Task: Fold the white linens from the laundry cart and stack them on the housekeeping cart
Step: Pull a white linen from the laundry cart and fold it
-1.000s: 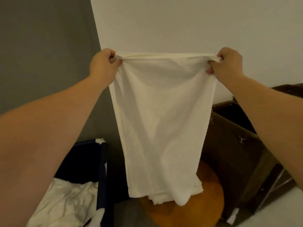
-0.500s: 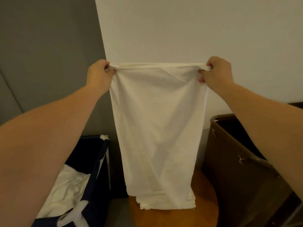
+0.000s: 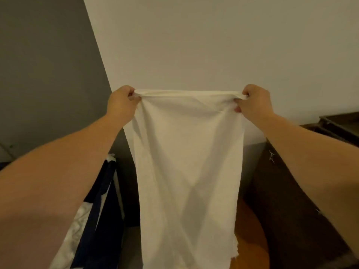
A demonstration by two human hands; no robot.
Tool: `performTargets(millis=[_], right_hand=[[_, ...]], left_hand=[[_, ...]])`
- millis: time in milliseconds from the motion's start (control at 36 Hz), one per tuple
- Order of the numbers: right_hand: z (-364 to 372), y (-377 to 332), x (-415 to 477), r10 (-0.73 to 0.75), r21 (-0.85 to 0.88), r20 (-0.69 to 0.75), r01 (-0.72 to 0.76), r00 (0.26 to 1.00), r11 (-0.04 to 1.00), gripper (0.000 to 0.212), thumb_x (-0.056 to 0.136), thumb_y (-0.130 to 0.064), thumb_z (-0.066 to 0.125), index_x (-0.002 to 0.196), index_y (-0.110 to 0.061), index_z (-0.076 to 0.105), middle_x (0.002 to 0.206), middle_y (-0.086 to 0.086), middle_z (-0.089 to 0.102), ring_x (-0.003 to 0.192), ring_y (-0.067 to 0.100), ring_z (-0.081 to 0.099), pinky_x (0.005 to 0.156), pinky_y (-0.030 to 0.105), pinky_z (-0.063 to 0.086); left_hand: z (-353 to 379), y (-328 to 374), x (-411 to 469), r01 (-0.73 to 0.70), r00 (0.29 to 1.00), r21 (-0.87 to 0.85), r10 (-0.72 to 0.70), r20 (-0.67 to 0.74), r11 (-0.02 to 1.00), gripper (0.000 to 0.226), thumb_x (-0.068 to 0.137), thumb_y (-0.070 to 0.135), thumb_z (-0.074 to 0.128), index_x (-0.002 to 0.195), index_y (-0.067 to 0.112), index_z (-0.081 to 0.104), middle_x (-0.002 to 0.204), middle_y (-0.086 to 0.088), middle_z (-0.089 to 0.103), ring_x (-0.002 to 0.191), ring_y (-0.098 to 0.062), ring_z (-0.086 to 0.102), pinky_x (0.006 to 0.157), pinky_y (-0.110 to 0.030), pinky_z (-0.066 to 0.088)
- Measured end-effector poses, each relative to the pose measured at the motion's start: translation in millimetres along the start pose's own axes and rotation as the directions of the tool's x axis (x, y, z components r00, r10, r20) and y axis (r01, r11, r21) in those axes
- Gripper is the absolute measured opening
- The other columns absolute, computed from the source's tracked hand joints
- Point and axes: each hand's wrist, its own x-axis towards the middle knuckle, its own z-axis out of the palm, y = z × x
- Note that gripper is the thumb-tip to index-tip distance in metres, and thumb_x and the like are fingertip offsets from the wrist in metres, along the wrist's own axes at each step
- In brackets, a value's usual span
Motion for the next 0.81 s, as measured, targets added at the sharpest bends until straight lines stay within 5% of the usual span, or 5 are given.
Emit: performTargets(millis=[194,306,444,694,806], right_hand=[[81.2,51.8,44.7,0.092,-0.137,0.053,-0.084,0.994,0.987,0.009,0.09,-0.011,0.06,0.087,-0.002,0.058,0.064,0.001,0.055,0.054,0.008,0.053,0.058,0.028,0.05],[114.7,83.8,53.1,0.175,-0.181,0.098,-0.156,0.98,0.971,0.012,0.091,-0.015,0.062,0.093,-0.003,0.06,0.081,0.011,0.063,0.063,0.019,0.062,0.059,0.026,0.05],[144.8,132.5,33.9,0.274,-0.226,0.174,-0.232,0.946,0.946,0.012,0.092,-0.018,0.062,0.091,-0.006,0.058,0.089,0.012,0.066,0.075,0.023,0.068,0.077,0.039,0.058],[162.6,211.5,-66.5,0.42,-0.334,0.308,-0.316,0.854,0.888,0.013,0.09,-0.014,0.063,0.079,-0.014,0.055,0.083,0.008,0.06,0.079,0.024,0.061,0.072,0.037,0.054],[152.8,242.9,-124.9,0.385,-0.406,0.41,-0.212,0.827,0.889,0.02,0.09,-0.011,0.06,0.073,-0.015,0.05,0.078,0.006,0.056,0.077,0.024,0.059,0.067,0.039,0.054]], left_hand=[[76.0,-61.8,44.2,0.016,0.989,0.046,-0.022,0.145,0.999,0.022,0.096,0.02,0.056,0.112,0.007,0.062,0.11,-0.011,0.064,0.095,-0.022,0.056,0.076,-0.027,0.039],[113.0,-92.5,48.9,0.03,0.974,0.06,-0.042,0.224,0.998,0.02,0.096,0.022,0.056,0.108,0.008,0.063,0.105,-0.008,0.064,0.087,-0.016,0.052,0.073,-0.026,0.037],[152.5,-131.3,20.3,0.067,0.947,0.096,-0.094,0.308,0.993,0.018,0.095,0.023,0.058,0.105,0.01,0.063,0.101,-0.009,0.066,0.085,-0.019,0.055,0.072,-0.028,0.04],[181.3,-167.4,-96.8,0.224,0.879,0.147,-0.265,0.396,0.963,0.011,0.095,0.023,0.058,0.102,0.018,0.064,0.096,-0.002,0.066,0.087,-0.019,0.059,0.075,-0.03,0.046],[181.2,-177.3,-165.9,0.271,0.827,0.189,-0.328,0.456,0.944,0.017,0.097,0.021,0.055,0.109,0.015,0.065,0.099,0.0,0.064,0.089,-0.016,0.058,0.077,-0.028,0.044]])
